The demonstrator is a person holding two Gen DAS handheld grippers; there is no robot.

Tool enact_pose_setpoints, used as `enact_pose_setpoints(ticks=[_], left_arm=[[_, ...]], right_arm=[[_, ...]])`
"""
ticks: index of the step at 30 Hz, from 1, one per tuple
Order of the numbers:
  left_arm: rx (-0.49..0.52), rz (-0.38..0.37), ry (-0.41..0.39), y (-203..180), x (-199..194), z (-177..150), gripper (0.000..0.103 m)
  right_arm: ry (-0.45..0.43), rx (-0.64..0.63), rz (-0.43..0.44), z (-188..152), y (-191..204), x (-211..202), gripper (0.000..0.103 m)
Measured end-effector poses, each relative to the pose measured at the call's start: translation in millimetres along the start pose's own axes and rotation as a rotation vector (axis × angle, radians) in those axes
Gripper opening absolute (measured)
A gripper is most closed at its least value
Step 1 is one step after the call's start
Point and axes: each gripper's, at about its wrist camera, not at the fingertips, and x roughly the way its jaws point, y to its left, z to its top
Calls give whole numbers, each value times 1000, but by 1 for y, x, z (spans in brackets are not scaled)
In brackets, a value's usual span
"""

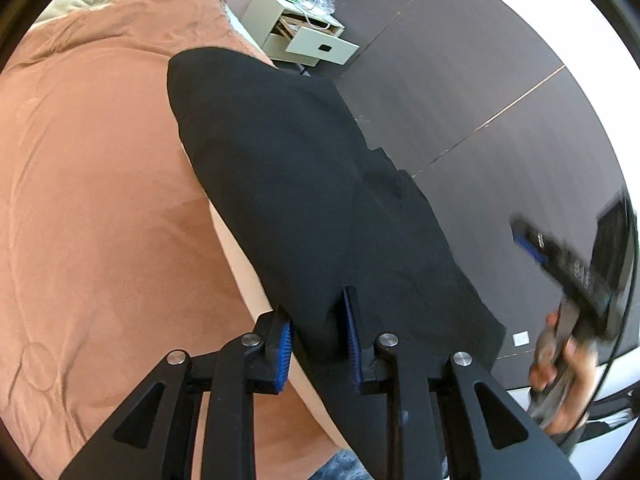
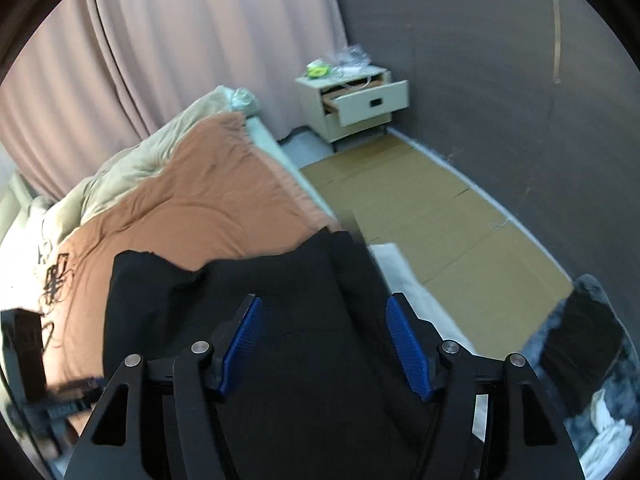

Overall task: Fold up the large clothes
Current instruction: 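Carry the held jacket with both grippers onto the folded clothes stack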

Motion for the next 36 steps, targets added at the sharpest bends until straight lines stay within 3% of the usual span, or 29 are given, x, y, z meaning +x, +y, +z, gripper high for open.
enact_pose_setpoints(ticks=[3, 9, 14, 19, 24, 25, 26, 27, 29, 32, 36], left_arm=[[-4, 16, 9, -3, -1, -4, 24], [-18, 28, 10, -6, -8, 0, 30], [-14, 54, 8, -11, -4, -5, 35], [-14, 64, 13, -6, 1, -4, 36], [-8, 56, 29, -5, 19, 5, 36], [-8, 50, 31, -5, 21, 7, 36], [-4, 44, 31, -6, 21, 8, 36], [2, 38, 33, -6, 23, 9, 36], [12, 27, 33, -9, 28, 14, 36], [20, 7, 26, -16, 35, 25, 36], [44, 28, 29, -23, 42, 31, 37]], right_arm=[[-55, 48, 28, -34, -22, -35, 77], [-72, 288, 168, -138, -77, -79, 78], [-30, 416, 283, -190, -90, -59, 78], [34, 483, 389, -214, -76, -26, 78], [18, 479, 474, -214, -54, -13, 78], [28, 482, 471, -213, -51, -7, 77], [33, 489, 464, -211, -50, -3, 64], [29, 496, 451, -209, -50, -1, 45], [11, 505, 440, -204, -54, -3, 31], [-22, 513, 432, -196, -59, -10, 24], [-25, 507, 382, -185, -60, -6, 23]])
